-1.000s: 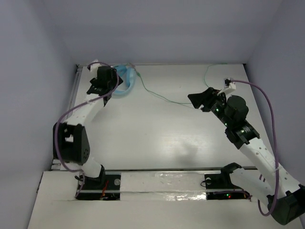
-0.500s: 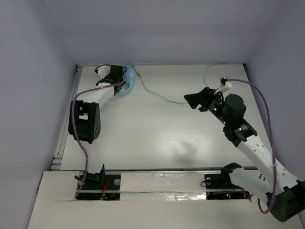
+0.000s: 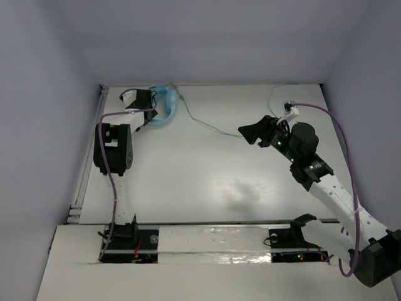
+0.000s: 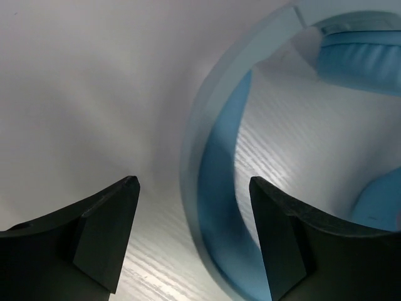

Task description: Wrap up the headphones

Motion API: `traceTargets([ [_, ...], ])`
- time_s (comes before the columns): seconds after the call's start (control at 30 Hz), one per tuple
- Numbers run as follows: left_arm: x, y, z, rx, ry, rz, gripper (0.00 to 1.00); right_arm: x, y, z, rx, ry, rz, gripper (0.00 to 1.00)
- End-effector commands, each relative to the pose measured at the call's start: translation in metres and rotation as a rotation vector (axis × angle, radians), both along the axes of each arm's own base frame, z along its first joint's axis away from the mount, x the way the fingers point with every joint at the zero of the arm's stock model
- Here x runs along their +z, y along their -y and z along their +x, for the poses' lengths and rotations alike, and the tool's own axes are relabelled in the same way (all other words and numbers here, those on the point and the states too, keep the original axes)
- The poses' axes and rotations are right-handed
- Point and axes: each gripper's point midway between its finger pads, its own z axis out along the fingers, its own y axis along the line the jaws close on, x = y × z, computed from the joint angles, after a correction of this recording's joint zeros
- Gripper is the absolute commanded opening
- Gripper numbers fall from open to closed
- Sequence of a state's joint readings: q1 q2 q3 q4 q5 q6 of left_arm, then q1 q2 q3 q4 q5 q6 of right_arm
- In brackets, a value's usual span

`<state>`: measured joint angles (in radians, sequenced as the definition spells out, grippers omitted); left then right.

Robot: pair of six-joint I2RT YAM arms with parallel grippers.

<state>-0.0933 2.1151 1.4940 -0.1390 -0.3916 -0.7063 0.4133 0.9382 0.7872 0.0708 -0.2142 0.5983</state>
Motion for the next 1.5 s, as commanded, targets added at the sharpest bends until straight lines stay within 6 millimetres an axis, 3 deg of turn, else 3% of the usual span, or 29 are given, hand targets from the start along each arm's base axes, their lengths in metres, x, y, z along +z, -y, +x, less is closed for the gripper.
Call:
traceTargets([
  [0.0, 0.018, 0.012, 0.02, -0.062, 0.046, 0.007, 0.69, 0.01, -0.006, 0.0, 0.028, 0.051, 0.011, 0.76],
  [0.27, -0.005, 0.01, 0.027, -0.075, -0.032, 0.04, 0.63, 0.016, -0.002, 0.001, 0.005, 0.062, 0.009, 0.76],
  [0.47, 0.002, 0.01, 0.027, -0.076, -0.014, 0.035, 0.6, 0.018, 0.001, 0.0, -0.009, 0.069, 0.013, 0.76],
  [0.57, 0.007, 0.016, 0.031, -0.112, 0.02, 0.023, 0.38, 0.019, 0.001, 0.0, -0.009, 0.072, 0.016, 0.75],
  [0.63, 0.011, 0.017, 0.032, -0.129, 0.034, 0.027, 0.14, 0.02, 0.002, -0.001, -0.012, 0.077, 0.02, 0.74],
  [0.7, 0.017, 0.017, 0.037, -0.167, 0.058, 0.051, 0.02, 0.024, 0.009, -0.005, -0.043, 0.102, 0.033, 0.72],
  [0.9, 0.023, 0.014, 0.038, -0.234, 0.091, 0.001, 0.0, 0.033, 0.018, -0.014, -0.066, 0.137, 0.046, 0.7],
  [0.93, 0.028, 0.014, 0.038, -0.249, 0.094, 0.01, 0.0, 0.033, 0.016, -0.014, -0.06, 0.133, 0.044, 0.65],
  [1.0, 0.058, 0.02, 0.039, -0.296, 0.147, 0.01, 0.0, 0.031, 0.013, -0.013, -0.04, 0.125, 0.043, 0.51],
  [1.03, 0.073, 0.022, 0.038, -0.323, 0.168, 0.017, 0.0, 0.03, 0.011, -0.011, -0.035, 0.122, 0.04, 0.24],
  [1.07, 0.103, 0.028, 0.037, -0.361, 0.219, 0.006, 0.0, 0.029, 0.009, -0.01, -0.031, 0.118, 0.04, 0.12],
  [1.1, 0.119, 0.032, 0.035, -0.388, 0.239, 0.003, 0.0, 0.029, 0.007, -0.009, -0.015, 0.119, 0.036, 0.04],
  [1.13, 0.154, 0.036, 0.032, -0.423, 0.291, 0.009, 0.0, 0.032, 0.003, -0.006, -0.006, 0.139, 0.041, 0.0],
  [1.2, 0.176, 0.046, 0.017, -0.481, 0.282, -0.024, 0.0, 0.024, -0.003, -0.003, 0.026, 0.159, 0.036, 0.0],
  [1.23, 0.204, 0.05, 0.007, -0.508, 0.327, -0.027, 0.0, 0.025, -0.006, 0.0, 0.035, 0.173, 0.039, 0.0],
  [1.27, 0.21, 0.056, -0.007, -0.551, 0.311, -0.044, 0.0, 0.014, -0.01, 0.007, 0.042, 0.148, 0.026, 0.0],
  [1.33, 0.221, 0.058, -0.027, -0.583, 0.31, -0.043, 0.0, 0.012, -0.018, 0.012, 0.079, 0.168, -0.003, 0.02],
  [1.4, 0.247, 0.059, -0.054, -0.614, 0.339, -0.035, 0.0, 0.018, -0.024, 0.016, 0.13, 0.235, -0.094, 0.18],
  [1.43, 0.248, 0.061, -0.064, -0.625, 0.336, -0.041, 0.0, 0.005, -0.025, 0.023, 0.138, 0.216, -0.149, 0.42],
  [1.47, 0.265, 0.066, -0.079, -0.656, 0.37, -0.057, 0.0, 0.005, -0.024, 0.027, 0.133, 0.222, -0.187, 0.52],
])
